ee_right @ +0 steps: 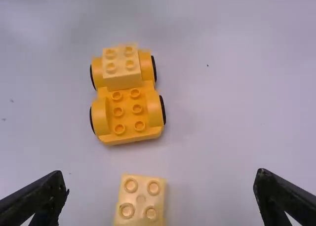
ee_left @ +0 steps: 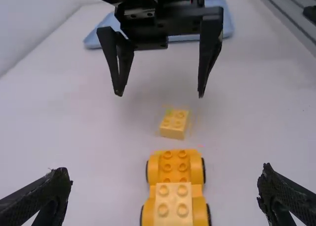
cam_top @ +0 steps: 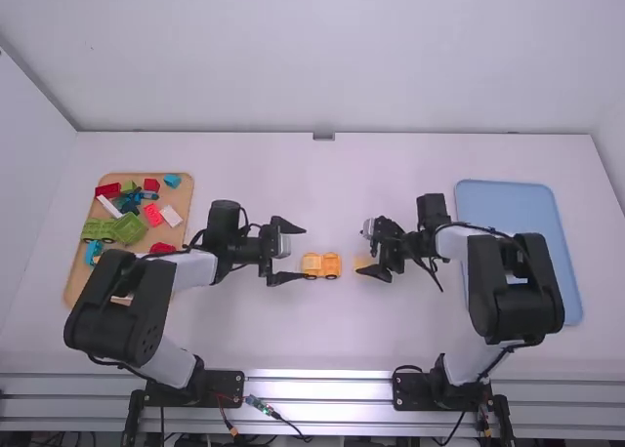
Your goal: Assemble lego blocks to make yellow taxi
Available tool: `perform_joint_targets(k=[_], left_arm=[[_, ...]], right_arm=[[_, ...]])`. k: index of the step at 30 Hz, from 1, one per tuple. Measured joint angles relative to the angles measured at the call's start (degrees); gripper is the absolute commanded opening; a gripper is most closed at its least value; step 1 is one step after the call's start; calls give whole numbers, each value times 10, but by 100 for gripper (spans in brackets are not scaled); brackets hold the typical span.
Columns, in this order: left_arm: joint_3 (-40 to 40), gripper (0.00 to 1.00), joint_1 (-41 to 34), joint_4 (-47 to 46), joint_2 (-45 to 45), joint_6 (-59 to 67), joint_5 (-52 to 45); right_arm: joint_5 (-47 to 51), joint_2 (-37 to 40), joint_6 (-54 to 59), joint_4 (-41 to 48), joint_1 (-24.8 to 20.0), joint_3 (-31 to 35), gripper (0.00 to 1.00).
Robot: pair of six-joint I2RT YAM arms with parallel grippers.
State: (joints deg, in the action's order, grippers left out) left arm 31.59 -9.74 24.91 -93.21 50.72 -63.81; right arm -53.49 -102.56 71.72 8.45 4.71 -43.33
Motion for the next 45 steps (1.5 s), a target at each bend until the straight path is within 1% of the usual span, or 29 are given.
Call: perform_joint_targets(k=[2, 5, 6, 10, 15, 18, 21, 23, 26, 27, 29, 30, 31, 35, 45], left_arm=[[0, 99, -16, -2, 0, -11, 18], [0, 99, -29, -15, 0, -18, 34], [0, 99, -32, -16, 0, -21, 39], [0, 99, -32, -13, 0, -24, 48], [0, 99, -32, 53, -43, -32, 38], [8, 99, -33, 102, -107, -52, 33], [18, 99, -34, 117, -144, -64, 24], [22, 99, -34, 116, -154, -68, 24], [27, 99, -34, 113, -162, -74, 31], [28, 99, -34, 113, -163, -75, 32], [28, 99, -35, 110, -163, -75, 37], [28, 99, -37, 110, -163, -75, 39], [28, 99, -37, 110, -163, -75, 39], [28, 99, -37, 110, -163, -75, 46], [28, 99, -37, 110, -163, -75, 56]], right_arm=[[0, 0, -21, -83, 6, 39, 99], [7, 0, -51, -167, 12, 77, 99], [9, 0, -70, -209, 14, 95, 100], [12, 0, -103, -266, 14, 125, 100], [11, -10, -119, -276, 0, 137, 100], [7, -41, -129, -274, -14, 127, 99], [-4, -73, -129, -274, -20, 109, 98], [-10, -90, -130, -274, -21, 100, 98], [-19, -106, -121, -276, -19, 94, 90], [-19, -107, -121, -275, -18, 93, 90], [-18, -107, -120, -274, -15, 91, 82], [-18, -107, -120, -274, -15, 91, 73], [-18, -107, -120, -274, -15, 91, 73], [-18, -107, -119, -273, -15, 91, 66], [-16, -107, -139, -276, -16, 91, 67]])
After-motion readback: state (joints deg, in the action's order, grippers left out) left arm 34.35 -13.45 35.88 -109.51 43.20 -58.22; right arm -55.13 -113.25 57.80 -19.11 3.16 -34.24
